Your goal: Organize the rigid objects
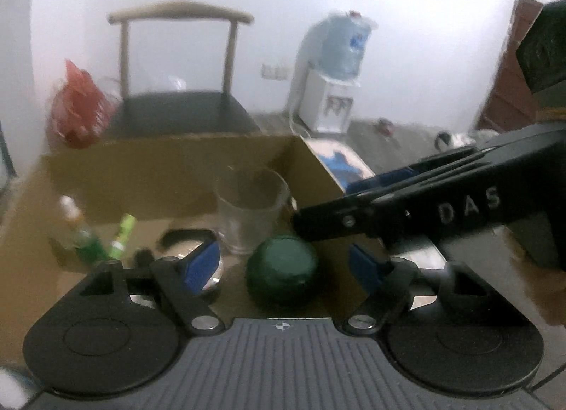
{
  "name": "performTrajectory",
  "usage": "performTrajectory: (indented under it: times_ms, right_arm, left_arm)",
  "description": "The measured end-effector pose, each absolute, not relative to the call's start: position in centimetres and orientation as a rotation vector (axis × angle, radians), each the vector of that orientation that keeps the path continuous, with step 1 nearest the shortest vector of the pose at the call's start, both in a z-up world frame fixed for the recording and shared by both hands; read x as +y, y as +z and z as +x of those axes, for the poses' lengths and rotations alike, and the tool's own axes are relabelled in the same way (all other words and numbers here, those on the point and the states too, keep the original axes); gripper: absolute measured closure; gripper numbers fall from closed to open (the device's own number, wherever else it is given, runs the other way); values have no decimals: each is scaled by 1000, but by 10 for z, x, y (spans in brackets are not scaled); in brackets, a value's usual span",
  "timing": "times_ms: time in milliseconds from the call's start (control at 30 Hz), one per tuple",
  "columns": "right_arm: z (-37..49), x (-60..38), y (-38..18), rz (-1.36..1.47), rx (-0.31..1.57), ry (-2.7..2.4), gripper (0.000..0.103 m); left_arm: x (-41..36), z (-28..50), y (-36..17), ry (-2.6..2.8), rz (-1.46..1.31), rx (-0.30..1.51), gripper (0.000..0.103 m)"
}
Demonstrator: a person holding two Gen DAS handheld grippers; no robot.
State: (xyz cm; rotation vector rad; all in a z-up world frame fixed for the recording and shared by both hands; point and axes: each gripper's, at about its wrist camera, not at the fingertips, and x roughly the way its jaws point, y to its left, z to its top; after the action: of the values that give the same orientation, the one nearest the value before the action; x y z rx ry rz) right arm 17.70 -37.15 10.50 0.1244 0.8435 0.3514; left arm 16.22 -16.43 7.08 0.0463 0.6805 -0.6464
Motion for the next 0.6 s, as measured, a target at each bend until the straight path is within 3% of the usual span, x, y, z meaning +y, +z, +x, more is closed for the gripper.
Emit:
performTrajectory:
  times_ms: [233, 467, 600]
  right_arm:
    - [172, -365, 116, 118, 839, 354, 43]
    - [182, -341, 103, 25, 957, 340, 60]
    - [195, -325, 90, -52, 1040, 295, 60]
  left_arm:
    - [-122, 144, 93, -585, -23, 583, 21]
    - [-83, 126, 104, -542, -55, 501, 19]
    - [-69, 125, 102, -541, -80, 483, 19]
